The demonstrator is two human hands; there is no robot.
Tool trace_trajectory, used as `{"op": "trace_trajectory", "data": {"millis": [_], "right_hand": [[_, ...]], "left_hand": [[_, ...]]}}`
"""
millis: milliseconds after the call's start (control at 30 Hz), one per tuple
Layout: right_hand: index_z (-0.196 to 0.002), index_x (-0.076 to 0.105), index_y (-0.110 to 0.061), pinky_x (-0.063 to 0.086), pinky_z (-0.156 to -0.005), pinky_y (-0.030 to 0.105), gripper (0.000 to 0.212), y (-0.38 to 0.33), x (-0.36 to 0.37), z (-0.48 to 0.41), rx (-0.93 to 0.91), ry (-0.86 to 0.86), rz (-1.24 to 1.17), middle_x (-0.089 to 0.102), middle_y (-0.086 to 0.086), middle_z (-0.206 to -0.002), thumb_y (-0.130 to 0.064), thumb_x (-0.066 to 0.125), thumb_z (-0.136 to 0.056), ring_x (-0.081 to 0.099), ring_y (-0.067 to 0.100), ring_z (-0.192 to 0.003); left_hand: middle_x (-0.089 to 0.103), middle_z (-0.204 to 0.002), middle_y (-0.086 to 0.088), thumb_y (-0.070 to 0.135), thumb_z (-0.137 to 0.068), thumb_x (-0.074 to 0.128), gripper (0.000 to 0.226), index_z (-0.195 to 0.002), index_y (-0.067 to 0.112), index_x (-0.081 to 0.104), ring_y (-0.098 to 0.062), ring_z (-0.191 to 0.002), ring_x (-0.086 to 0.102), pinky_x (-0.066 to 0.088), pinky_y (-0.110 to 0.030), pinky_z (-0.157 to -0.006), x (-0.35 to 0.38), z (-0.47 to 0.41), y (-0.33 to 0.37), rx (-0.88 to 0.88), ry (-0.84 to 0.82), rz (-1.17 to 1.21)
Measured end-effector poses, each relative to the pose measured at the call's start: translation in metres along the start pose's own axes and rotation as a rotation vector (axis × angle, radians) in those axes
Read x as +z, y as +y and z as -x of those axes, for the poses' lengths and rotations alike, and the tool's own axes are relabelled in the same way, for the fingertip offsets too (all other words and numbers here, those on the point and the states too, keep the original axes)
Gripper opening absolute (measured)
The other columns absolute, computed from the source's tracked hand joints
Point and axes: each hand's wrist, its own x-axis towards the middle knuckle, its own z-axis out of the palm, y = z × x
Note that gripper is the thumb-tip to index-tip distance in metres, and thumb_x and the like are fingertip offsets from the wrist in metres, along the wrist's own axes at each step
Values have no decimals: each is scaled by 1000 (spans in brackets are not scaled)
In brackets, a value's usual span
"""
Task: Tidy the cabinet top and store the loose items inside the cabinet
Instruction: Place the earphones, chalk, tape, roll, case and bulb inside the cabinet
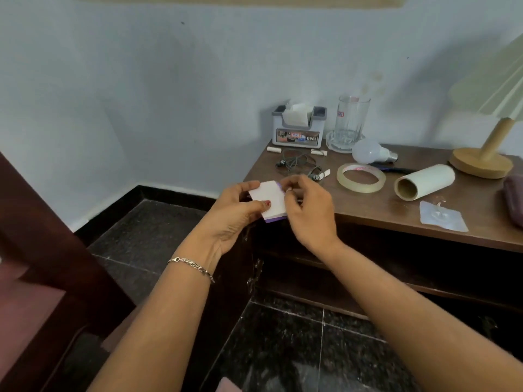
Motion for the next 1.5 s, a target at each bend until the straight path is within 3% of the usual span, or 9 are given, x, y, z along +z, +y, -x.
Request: {"op": "trace_trajectory", "data": {"millis": [167,300,400,500,667,900,1133,1400,1500], "right_hand": [[-102,62,-23,50,-73,20,19,7,-13,54,161,16,-283,63,-7,-105,-10,57,-89,62,7,-89],[-110,58,-19,55,-64,26,16,21,-7,89,761,-128,-683,65,1,-105,-22,57,-94,66,14,-87],[-103,60,-13,53,-55,22,13,36,-1,95,945,-194,-779,69,8,-93,-21,60,-94,64,13,-66],[-97,59,-10,53,-50,17,5,52,8,91,987,-127,-802,67,11,-85,-13,61,-93,61,13,-57],[-114,56,-2,58,-57,19,23,89,25,75,1028,-42,-794,65,19,-110,-5,62,-91,67,20,-71],[-109,57,-4,60,-66,23,21,121,50,41,956,35,-645,62,19,-119,-1,63,-89,67,29,-98],[-119,61,-5,60,-80,33,30,126,66,20,888,-9,-438,65,7,-94,-3,64,-89,70,21,-83],[-129,48,-2,61,-76,37,44,119,67,13,867,18,-329,55,4,-72,1,62,-87,71,24,-79],[-108,53,-13,61,-75,38,26,120,67,16,864,12,-352,64,6,-78,-3,63,-87,72,22,-77]], "left_hand": [[61,-122,-12,-12,-82,61,48,-123,11,56,-24,-112,63,59,-29,-80,-2,30,-29,-35,-70,59],[63,-120,-12,-13,-83,60,49,-126,10,54,-22,-106,65,59,-27,-76,-3,37,-64,-120,-52,53],[64,-116,-16,-12,-84,59,54,-133,9,48,-22,-99,66,59,-26,-74,0,27,-86,-161,7,51],[61,-121,-20,-11,-88,55,60,-140,14,40,-22,-95,65,58,-24,-69,7,11,-101,-160,59,111],[54,-133,-18,-4,-93,52,51,-141,4,39,-23,-108,60,52,-26,-82,18,-17,-128,-207,133,55],[61,-109,-7,4,-95,53,39,-133,6,52,-13,-89,60,52,-20,-71,19,-44,-150,-198,109,-237],[60,-90,0,7,-94,54,27,-120,12,55,-11,-85,60,49,-20,-68,24,-68,-144,-221,114,-246],[60,-106,-7,-3,-91,50,19,-90,14,58,-20,-108,53,44,-30,-88,22,-75,-141,-159,52,-238],[55,-94,-1,-7,-91,46,30,-80,20,53,-14,-93,51,42,-24,-81,23,-75,-140,-138,22,-234]]}}
